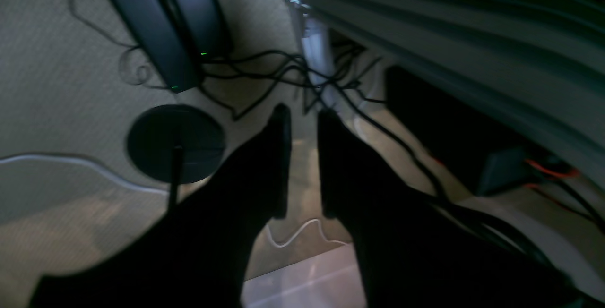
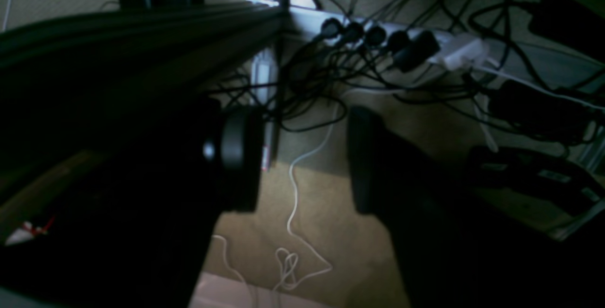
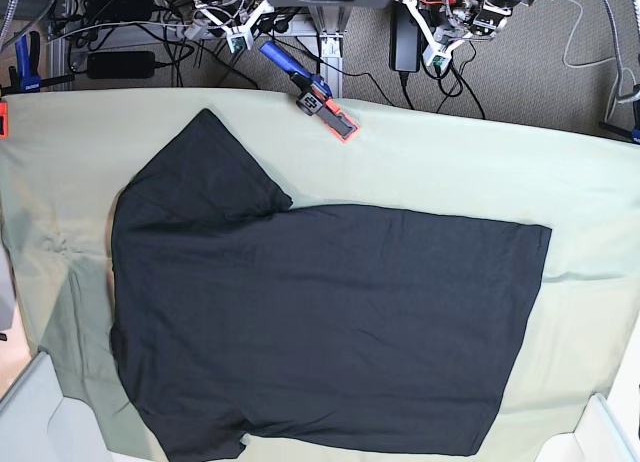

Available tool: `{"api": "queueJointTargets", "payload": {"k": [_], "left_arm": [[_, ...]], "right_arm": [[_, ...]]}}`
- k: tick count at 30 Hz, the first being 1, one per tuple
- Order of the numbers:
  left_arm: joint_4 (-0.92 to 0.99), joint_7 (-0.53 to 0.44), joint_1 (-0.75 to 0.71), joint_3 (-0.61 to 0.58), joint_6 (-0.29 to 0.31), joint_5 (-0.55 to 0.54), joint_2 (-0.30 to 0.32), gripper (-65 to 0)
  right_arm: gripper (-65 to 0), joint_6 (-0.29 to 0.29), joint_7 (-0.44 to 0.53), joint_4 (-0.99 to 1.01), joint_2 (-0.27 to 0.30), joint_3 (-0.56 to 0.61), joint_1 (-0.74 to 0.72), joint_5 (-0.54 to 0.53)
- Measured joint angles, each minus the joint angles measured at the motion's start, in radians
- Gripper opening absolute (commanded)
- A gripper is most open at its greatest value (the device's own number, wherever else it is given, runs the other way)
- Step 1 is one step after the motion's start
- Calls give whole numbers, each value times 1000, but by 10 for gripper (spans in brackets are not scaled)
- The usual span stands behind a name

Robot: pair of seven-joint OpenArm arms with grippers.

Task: Fold the T-shirt properly
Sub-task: 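Move the right gripper toward the black T-shirt's shoulder near the collar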

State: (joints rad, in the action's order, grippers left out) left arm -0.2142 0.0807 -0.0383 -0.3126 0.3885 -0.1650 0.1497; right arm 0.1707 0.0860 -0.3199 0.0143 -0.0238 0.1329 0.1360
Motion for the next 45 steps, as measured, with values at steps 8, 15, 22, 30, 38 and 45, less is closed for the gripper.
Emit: {"api": "queueJointTargets", "payload": {"k": [8, 15, 22, 30, 38, 45], "left_arm": [[0, -11, 0, 0, -8, 0, 0, -510], [-77, -14, -20, 0, -8, -5, 34, -510], [-195, -14, -102, 0, -8, -7, 47, -510], [-346, -18, -197, 0, -9, -6, 54, -510], [-575, 16, -318, 159, 173, -116, 133, -510], [-867, 87, -458, 257, 196, -123, 208, -509]], "right_arm": [[-353, 0, 0, 0, 0, 0, 0, 0], [-353, 0, 0, 0, 11, 0, 0, 0], [-353, 0, 4, -37, 34, 0, 15, 0], [-353, 0, 1, -193, 38, 0, 135, 109], [-353, -6, -35, -455, 95, 0, 339, 80], [-353, -14, -78, -730, 198, 0, 528, 44]]}}
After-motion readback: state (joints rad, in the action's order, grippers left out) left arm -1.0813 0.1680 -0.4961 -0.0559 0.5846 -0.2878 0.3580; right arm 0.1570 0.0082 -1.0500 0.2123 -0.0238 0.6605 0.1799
